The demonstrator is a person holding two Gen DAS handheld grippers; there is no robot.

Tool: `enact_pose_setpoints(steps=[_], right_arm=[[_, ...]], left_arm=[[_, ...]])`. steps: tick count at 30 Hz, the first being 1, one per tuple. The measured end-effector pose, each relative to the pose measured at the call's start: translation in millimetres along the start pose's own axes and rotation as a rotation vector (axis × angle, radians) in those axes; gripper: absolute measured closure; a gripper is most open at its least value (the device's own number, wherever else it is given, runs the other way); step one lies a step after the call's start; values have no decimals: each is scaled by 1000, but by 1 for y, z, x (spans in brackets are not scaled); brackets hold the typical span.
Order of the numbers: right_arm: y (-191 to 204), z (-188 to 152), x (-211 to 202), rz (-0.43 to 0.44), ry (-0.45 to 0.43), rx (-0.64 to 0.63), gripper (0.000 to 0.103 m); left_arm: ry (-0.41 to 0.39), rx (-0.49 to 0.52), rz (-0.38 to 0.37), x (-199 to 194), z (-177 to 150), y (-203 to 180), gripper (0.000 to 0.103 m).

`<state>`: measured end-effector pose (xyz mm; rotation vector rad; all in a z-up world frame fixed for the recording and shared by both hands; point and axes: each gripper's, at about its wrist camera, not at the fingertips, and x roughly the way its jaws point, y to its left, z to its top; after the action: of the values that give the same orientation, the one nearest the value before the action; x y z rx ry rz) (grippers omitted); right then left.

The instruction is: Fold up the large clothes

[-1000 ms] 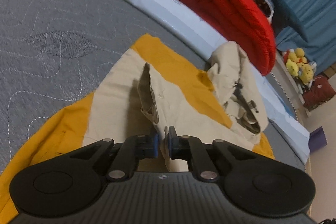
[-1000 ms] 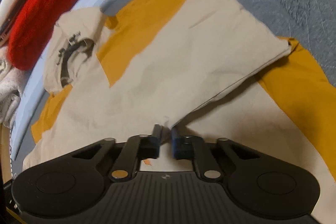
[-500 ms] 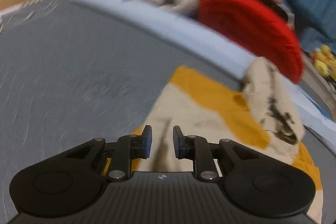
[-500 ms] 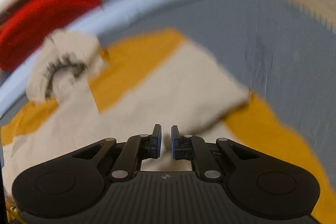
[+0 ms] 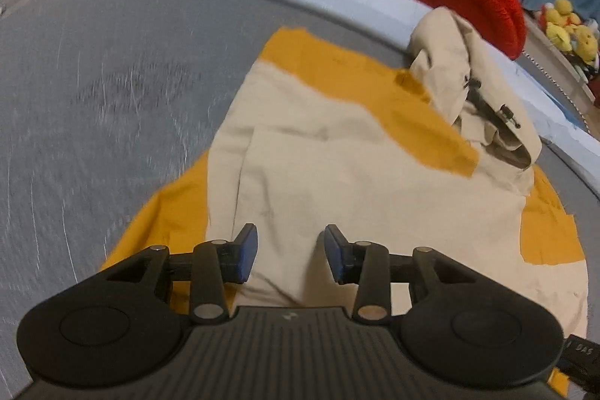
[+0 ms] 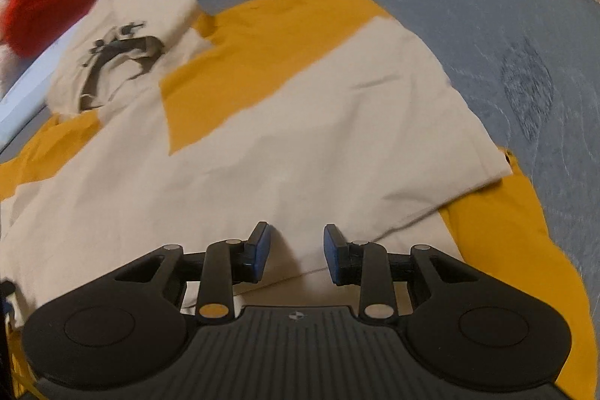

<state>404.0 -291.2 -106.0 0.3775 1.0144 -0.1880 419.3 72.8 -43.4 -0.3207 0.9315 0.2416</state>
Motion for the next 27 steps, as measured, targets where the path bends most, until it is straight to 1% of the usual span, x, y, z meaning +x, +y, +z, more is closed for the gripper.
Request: enact_pose_setpoints(steps=[2, 4, 5, 6, 8, 11, 13, 18, 19, 20, 22, 27], right_arm=[[1, -1, 1, -3, 3, -15, 69], [-1, -4, 1, -14, 7, -10, 69], [1, -6, -3, -17, 0, -9, 69], [4, -6, -5, -20, -9, -22, 69], [12, -8, -12, -23, -33, -51, 69], [17, -6, -21, -24, -68, -86, 69], [18, -6, -26, -21, -82, -100, 69], [20, -8, -38, -4, -96, -113, 69], [20, -9, -42, 0, -99, -114, 69], [20, -9, -44, 3, -103, -115, 68], [20, -10, -49, 9, -111, -118, 68], [13, -12, -62, 19, -133, -122, 67]], left_arm=[[25, -12, 14, 7, 2, 5, 58], [91, -60, 6, 19, 2, 14, 58], [92, -57, 6, 19, 2, 15, 58], [75, -30, 17, 15, 4, 10, 58], [7, 61, 38, 4, 4, -4, 58], [-80, 153, 13, -12, 2, -21, 58], [-119, 195, -2, -22, -3, -28, 58], [-185, 275, -27, -36, -12, -47, 57], [-192, 284, -37, -39, -13, -51, 53], [-198, 287, -47, -42, -15, -53, 46], [-212, 298, -64, -46, -17, -58, 41], [-269, 379, -88, -56, -29, -74, 41]])
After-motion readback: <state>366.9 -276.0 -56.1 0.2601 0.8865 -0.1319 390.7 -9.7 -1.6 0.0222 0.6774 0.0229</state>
